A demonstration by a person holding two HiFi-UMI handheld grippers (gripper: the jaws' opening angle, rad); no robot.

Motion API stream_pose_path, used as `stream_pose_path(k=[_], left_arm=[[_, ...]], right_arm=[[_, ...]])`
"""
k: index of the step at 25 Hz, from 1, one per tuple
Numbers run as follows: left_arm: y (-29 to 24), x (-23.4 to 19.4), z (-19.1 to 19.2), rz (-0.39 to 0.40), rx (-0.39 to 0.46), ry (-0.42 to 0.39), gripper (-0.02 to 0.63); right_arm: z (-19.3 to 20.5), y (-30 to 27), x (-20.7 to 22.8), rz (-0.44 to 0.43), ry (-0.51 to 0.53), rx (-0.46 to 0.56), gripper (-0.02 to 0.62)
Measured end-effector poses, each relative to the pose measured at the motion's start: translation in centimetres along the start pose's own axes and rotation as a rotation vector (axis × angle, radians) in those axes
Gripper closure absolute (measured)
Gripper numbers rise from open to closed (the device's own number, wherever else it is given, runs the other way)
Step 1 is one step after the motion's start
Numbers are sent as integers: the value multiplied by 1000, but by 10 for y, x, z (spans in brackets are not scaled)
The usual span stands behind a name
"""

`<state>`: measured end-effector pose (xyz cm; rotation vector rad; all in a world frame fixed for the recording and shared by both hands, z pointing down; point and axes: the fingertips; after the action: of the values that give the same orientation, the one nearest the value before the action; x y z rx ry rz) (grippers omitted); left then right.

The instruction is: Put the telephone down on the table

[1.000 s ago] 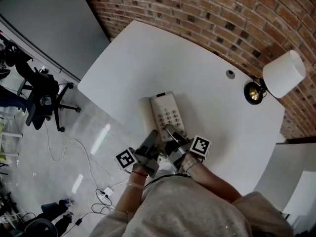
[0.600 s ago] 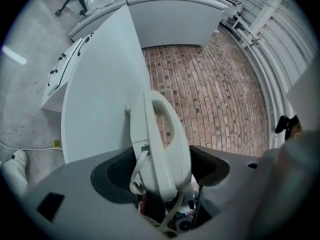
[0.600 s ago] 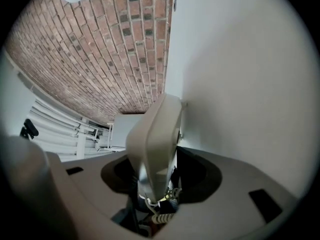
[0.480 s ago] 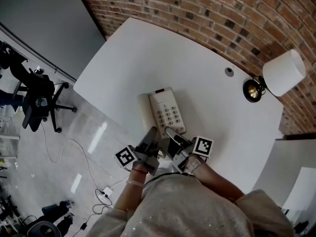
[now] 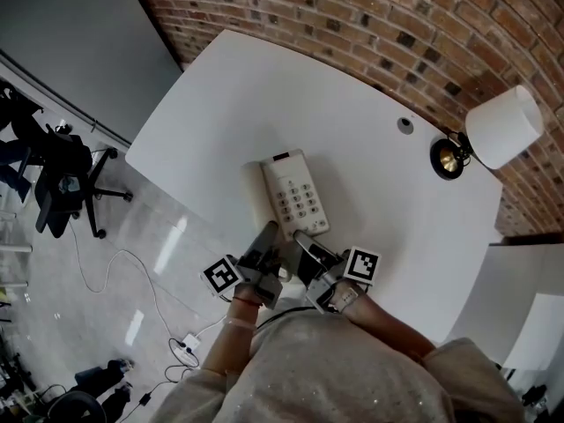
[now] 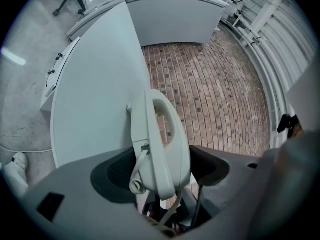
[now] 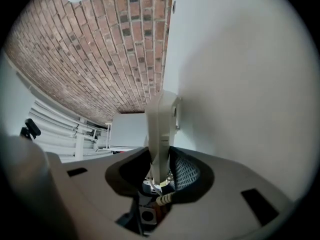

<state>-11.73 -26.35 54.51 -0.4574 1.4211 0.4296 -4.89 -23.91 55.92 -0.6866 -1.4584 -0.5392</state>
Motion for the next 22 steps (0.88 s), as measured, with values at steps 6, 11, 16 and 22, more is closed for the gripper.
stream_pose_path(k=[6,11,16,22], left_arm=[[-2,-4,0,-28,-31,-24,276],[-3,-6,0,-52,-59,-43,268],[4,-9,0,-65,-118,-123,268],[10,-5,-5,-51,-119,-100,268]], right_arm=[[-2,-1,7,28,-47,47,480],[-6,-3,10,46,-53,67,485],[-10,-5,11,57,-55,84,485],[-14,-11,16,72,-44,82,489]])
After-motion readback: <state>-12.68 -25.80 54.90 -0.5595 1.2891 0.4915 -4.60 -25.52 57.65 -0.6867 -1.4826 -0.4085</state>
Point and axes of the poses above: the fingertips, and each gripper's own axes: y backward along the fingers, x to its right, z out of its underside, and after that the axes turned 4 degrees about x, right-handed
